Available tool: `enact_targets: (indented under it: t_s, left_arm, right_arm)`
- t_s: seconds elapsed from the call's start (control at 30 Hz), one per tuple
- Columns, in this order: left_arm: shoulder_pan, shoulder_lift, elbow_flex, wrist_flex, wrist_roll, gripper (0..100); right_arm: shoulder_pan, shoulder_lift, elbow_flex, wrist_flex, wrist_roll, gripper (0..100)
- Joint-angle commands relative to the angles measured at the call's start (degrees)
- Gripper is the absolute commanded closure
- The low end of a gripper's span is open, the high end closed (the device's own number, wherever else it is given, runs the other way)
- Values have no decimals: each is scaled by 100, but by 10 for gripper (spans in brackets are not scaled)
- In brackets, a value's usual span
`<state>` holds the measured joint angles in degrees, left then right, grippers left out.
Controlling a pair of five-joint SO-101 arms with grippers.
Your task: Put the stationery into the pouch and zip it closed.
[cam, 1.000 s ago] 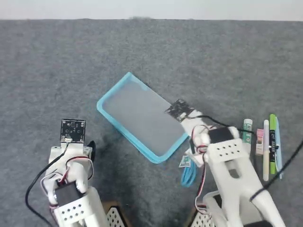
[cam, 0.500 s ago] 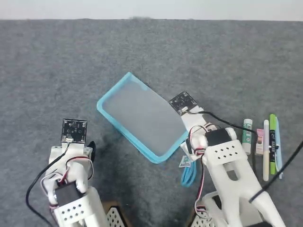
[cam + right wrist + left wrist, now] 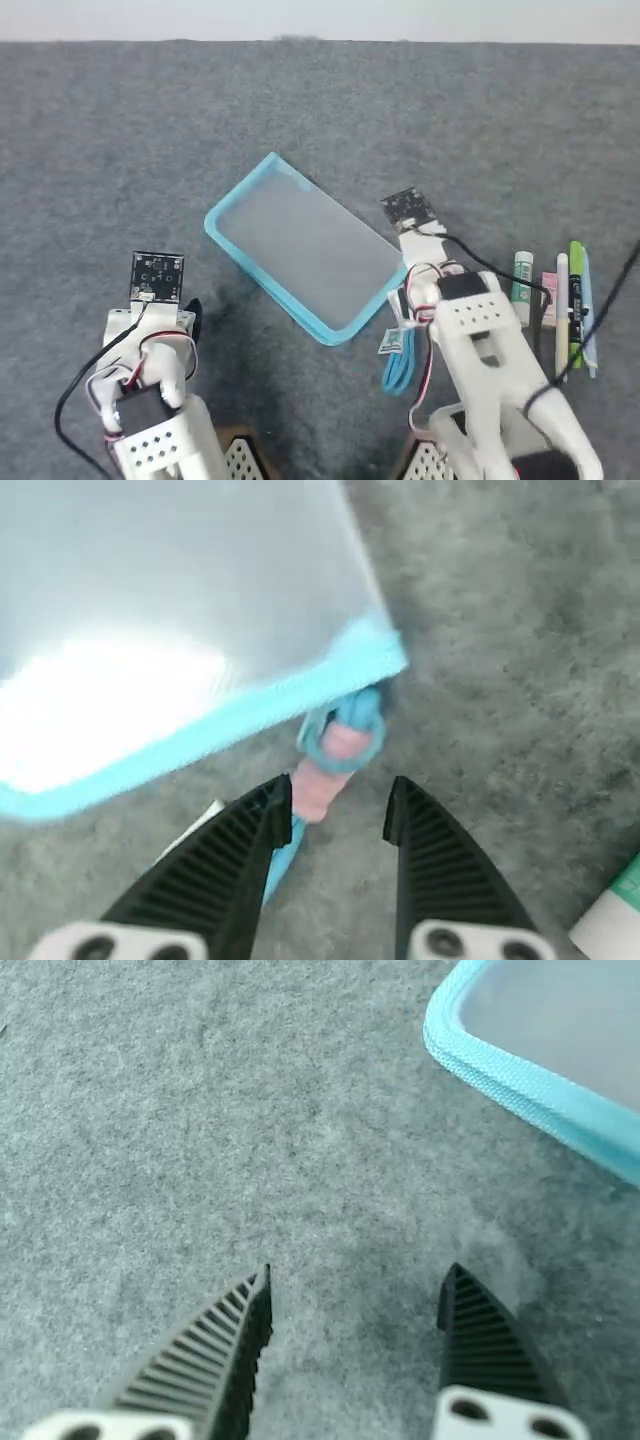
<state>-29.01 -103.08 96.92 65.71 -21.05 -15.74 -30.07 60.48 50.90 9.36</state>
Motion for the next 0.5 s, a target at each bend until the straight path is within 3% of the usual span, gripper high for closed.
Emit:
enact_targets:
  t_s: [0.0, 0.23, 0.37, 0.47]
  left_arm:
    - [26, -79, -31, 62, -62, 749]
    - [26, -79, -31, 62, -53, 749]
    - [35, -79, -31, 62, -53, 749]
    - [35, -79, -31, 62, -53, 749]
  right_arm:
    - [154, 541, -88, -734, -158, 840]
    - [66, 1429, -527, -892, -185, 844]
    - [75, 1402, -598, -796, -158, 986]
    - [75, 1077, -598, -611, -176, 979]
